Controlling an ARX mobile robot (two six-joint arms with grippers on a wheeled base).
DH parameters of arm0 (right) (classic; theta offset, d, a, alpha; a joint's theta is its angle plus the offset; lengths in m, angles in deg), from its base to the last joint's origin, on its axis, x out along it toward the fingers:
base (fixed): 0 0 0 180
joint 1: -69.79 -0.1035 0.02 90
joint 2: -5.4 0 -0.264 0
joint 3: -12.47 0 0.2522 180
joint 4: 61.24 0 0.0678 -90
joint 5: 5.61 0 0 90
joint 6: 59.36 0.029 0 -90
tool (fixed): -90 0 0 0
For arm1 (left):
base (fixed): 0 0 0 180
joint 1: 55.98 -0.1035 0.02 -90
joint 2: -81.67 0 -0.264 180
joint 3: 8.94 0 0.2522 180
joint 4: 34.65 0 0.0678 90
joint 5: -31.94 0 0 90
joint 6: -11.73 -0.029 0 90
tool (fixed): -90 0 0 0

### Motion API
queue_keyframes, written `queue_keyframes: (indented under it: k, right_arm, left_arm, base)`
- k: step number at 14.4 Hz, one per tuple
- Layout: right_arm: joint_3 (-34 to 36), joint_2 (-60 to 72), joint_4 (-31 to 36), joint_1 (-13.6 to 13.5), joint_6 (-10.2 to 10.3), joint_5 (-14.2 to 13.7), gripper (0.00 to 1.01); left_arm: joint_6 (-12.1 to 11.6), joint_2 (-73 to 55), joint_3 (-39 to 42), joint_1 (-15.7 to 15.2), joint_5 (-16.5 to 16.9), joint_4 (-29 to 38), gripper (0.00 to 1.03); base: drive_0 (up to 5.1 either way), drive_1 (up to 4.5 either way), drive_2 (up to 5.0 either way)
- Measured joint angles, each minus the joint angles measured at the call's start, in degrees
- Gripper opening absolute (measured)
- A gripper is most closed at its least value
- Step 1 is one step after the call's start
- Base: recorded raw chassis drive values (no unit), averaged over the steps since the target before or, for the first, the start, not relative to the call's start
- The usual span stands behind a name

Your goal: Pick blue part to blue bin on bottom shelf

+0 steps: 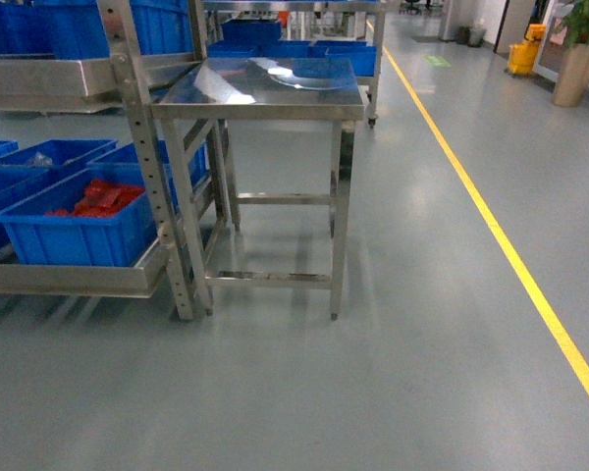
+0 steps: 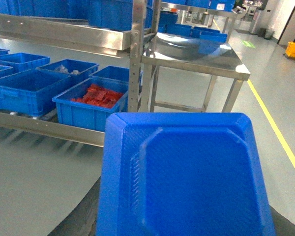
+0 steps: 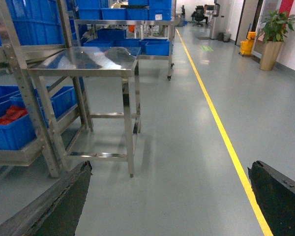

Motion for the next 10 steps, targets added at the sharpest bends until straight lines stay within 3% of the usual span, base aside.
queue_keyframes:
  k: [10]
  right_arm:
    - [0.00,0.00,-0.07,0.00,0.00,0.00,0.98]
  left_arm:
    - [0.00,0.00,0.02,0.00,0.02,0.15,0.43]
  base:
    - [0.0,4.26,-4.3]
